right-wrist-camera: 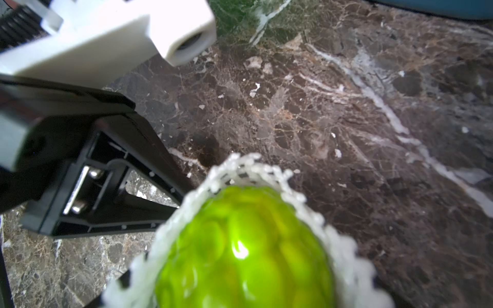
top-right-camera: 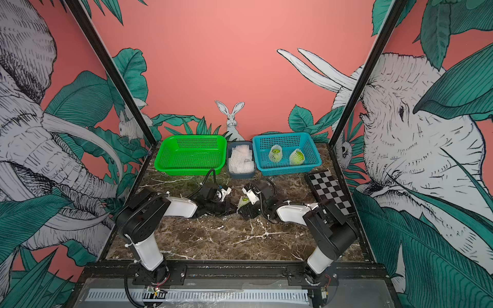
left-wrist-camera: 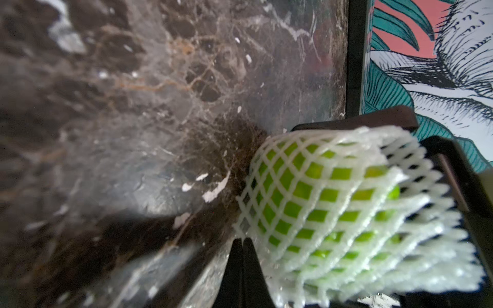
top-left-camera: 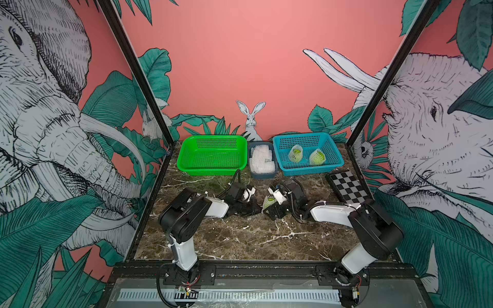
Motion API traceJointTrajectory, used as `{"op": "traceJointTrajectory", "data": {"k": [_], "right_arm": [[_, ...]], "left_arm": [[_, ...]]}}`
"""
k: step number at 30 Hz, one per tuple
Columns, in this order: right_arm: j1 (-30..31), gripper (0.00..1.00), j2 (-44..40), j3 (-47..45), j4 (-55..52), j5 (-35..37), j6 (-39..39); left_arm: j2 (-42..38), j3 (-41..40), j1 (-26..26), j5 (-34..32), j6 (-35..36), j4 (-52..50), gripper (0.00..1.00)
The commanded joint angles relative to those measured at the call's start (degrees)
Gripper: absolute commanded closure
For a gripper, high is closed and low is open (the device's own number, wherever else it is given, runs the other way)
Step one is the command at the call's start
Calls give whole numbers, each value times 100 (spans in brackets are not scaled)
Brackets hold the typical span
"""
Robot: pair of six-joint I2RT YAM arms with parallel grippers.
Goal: Sleeve custard apples in foam nets
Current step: Place the custard apple at the center of the board.
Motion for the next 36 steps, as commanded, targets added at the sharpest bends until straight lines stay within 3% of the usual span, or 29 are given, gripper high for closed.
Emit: {"op": "traceJointTrajectory", "data": {"k": [1, 12, 26, 32, 36], "right_arm": [[31, 3, -37, 2, -139, -2, -148], [23, 1, -548, 147, -946, 53, -319], [-92, 3, -1848, -37, -1583, 143, 409], [-711, 15, -2375, -449, -1202, 18, 1263], [-896, 41, -2029, -478, -996, -155, 1609]], "left_arm": [[-226, 94, -40, -122, 176, -263, 100], [-301, 171, -40, -291, 339, -529, 100], [-252, 209, -40, -291, 370, -616, 100], [-254, 218, -47, -291, 388, -682, 100], [-238, 240, -59, -292, 398, -696, 100]]}}
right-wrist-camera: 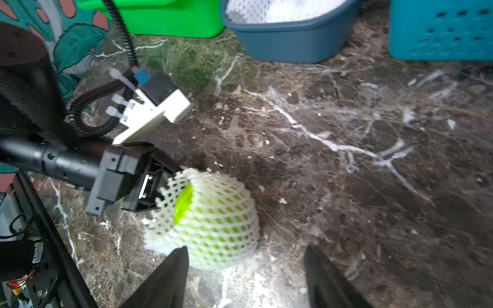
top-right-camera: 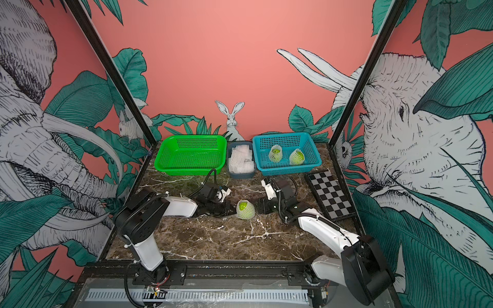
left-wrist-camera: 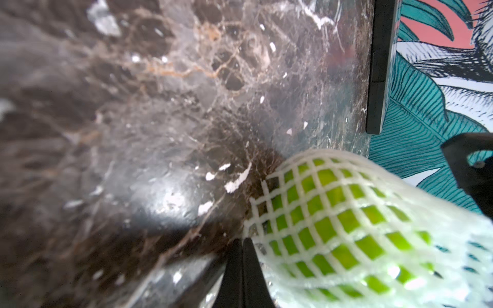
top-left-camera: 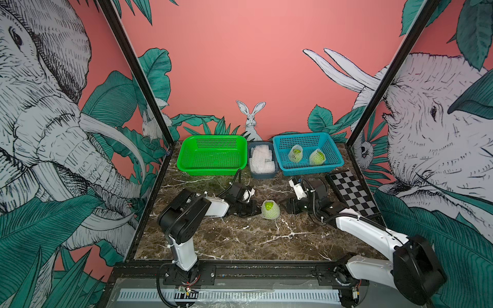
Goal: Sleeve custard apples in foam nets
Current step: Place the custard apple at the center of the board.
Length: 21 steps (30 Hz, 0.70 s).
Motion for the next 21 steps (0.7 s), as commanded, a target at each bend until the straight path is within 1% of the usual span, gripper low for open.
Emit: {"op": "traceJointTrajectory", "data": {"k": [1, 3, 9, 13, 15, 18, 21], "right_arm": [[-74, 42, 269, -96, 476, -398, 542], [-82, 42, 380, -192, 840, -688, 734], [-88, 48, 485, -336, 1112, -905, 940], [-84, 58, 637, -439, 1291, -949, 1020], [-80, 61, 735, -487, 1401, -967, 1047], [-84, 62, 920, -514, 1521, -980, 1077], [-77, 67, 1054, -521, 1665, -1014, 1148]], "left_arm": [[-197, 115, -52, -57, 102, -122, 100], [-206, 113, -53, -57, 117, -137, 100], [-268, 124, -64, -54, 126, -180, 100], [-282, 124, -62, -58, 133, -193, 100], [-279, 124, -73, -243, 137, -188, 100], [-260, 135, -87, -242, 128, -180, 100], [-254, 141, -90, -233, 115, -161, 100]]}}
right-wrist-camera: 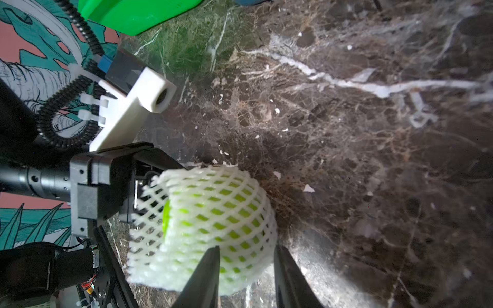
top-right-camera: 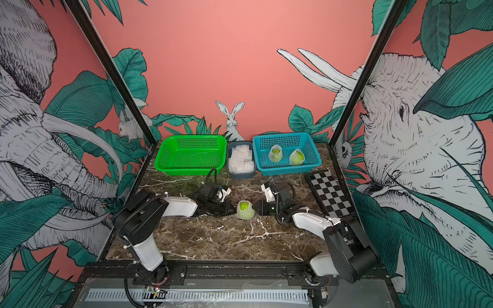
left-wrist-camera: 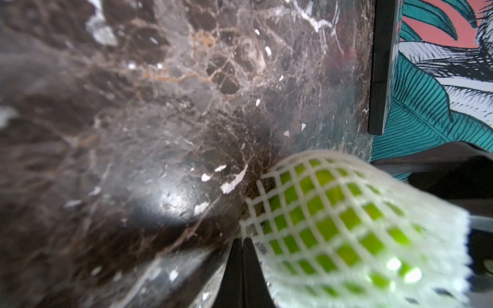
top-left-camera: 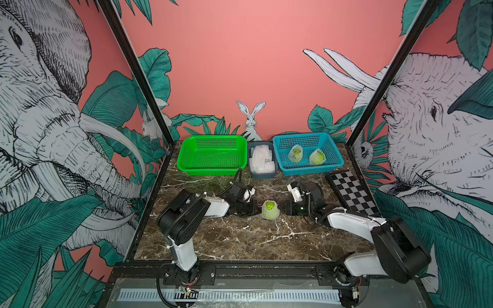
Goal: Sleeve custard apples in foam nets
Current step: Place the custard apple at the center of the board.
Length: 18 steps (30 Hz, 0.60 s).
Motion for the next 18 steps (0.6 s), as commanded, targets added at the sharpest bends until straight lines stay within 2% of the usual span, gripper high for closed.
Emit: {"op": "traceJointTrajectory", "data": {"k": [1, 3, 8, 18], "right_arm": [[-11, 70, 100, -63, 381, -92, 101], [-1, 78, 130, -72, 404, -89, 101], [0, 87, 180, -141, 443, -71, 92], [90, 88, 408, -213, 586, 11, 93]], "left_arm": [[-188, 100, -47, -98, 83, -46, 100], [-179, 100, -55, -99, 74, -47, 100], [-191, 100, -98, -130, 112, -113, 100], [-161, 222, -228, -375, 319, -516, 100]]}}
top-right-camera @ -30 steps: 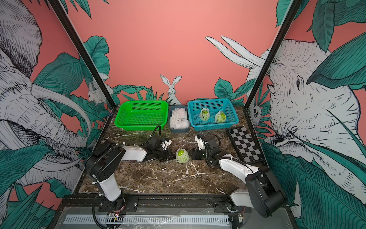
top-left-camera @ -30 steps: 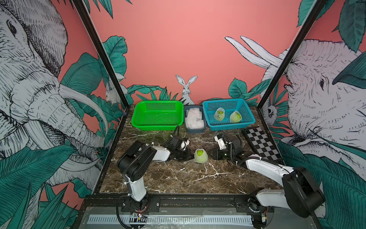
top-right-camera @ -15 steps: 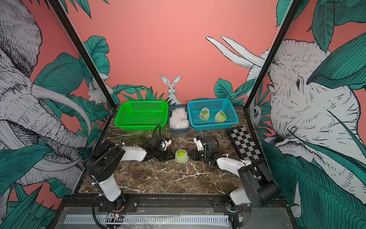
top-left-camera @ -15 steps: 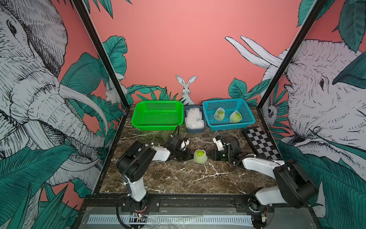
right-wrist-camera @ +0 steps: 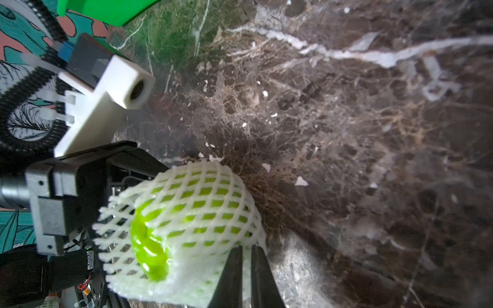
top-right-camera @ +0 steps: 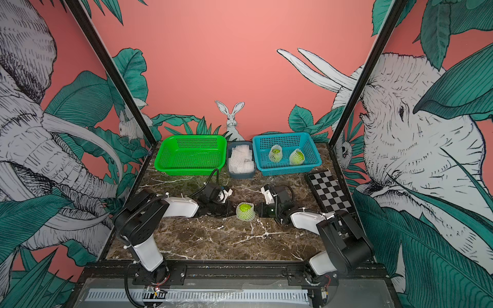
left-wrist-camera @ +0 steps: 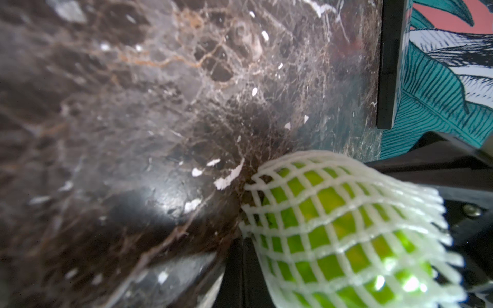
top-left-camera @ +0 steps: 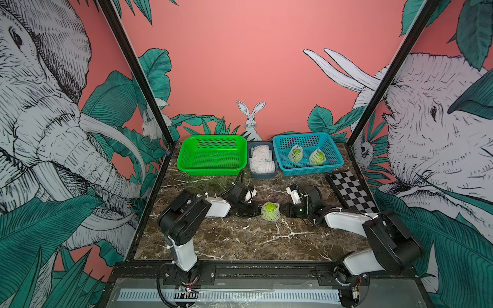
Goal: Sleeve custard apples in foam nets
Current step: Place the custard apple at the center of the board.
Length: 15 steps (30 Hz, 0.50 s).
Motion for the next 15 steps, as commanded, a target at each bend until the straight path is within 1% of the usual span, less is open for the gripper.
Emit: {"op": "traceJointTrajectory", "data": {"k": [1, 7, 15], "right_arm": [[71, 88, 72, -25, 176, 81, -18], [86, 88, 179, 25, 173, 113, -80], [98, 88, 327, 43, 293, 57, -36]], "left_arm": [[-167, 151, -70, -217, 211, -374, 100], [-108, 254, -127, -341, 338, -624, 100], [-56, 301, -166, -397, 389, -705, 100]]}}
